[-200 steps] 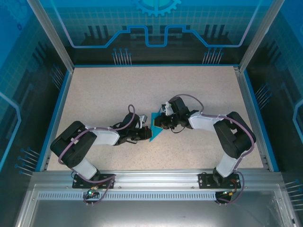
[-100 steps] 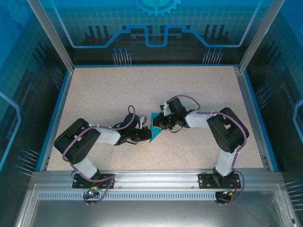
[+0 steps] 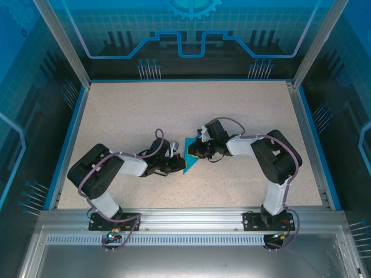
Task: Fold a paper plane with a square sheet of paper (pick it up from the middle)
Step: Fourth fold the wing at the center of the table.
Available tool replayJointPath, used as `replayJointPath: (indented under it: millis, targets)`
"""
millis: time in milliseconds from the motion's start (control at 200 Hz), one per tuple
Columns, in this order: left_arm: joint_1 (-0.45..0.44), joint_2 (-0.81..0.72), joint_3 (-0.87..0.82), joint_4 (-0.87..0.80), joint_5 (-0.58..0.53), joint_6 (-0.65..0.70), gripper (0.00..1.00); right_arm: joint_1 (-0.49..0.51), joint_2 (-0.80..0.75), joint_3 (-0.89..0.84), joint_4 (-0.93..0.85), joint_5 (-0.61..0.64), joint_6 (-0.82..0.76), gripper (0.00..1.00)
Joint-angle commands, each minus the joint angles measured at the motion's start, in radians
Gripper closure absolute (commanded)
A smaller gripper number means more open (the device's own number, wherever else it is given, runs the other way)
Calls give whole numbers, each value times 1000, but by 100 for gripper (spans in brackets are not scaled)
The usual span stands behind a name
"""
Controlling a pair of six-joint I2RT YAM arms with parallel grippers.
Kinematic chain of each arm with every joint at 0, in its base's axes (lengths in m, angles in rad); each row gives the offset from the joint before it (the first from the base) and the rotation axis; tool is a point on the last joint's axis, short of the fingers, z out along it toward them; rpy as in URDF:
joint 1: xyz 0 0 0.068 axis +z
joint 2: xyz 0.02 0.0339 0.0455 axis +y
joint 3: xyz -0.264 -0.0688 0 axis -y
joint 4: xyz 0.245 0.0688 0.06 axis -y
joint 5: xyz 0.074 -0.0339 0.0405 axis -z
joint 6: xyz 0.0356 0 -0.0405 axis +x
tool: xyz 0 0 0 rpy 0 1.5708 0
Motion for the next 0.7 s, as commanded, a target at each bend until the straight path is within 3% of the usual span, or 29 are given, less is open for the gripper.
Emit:
replayJointPath:
  millis: [0,400,695]
  targets:
    - [8,43,9,-65,-10,-18,95,-18,10,8,21,-22,6,85]
    - [40,88,60,-110,76,-31,98,-13,-58,-6,24,-69,-15,84]
    - [66,109,58,-81,134,-60,98,-10,-9,17,54,-88,1,84]
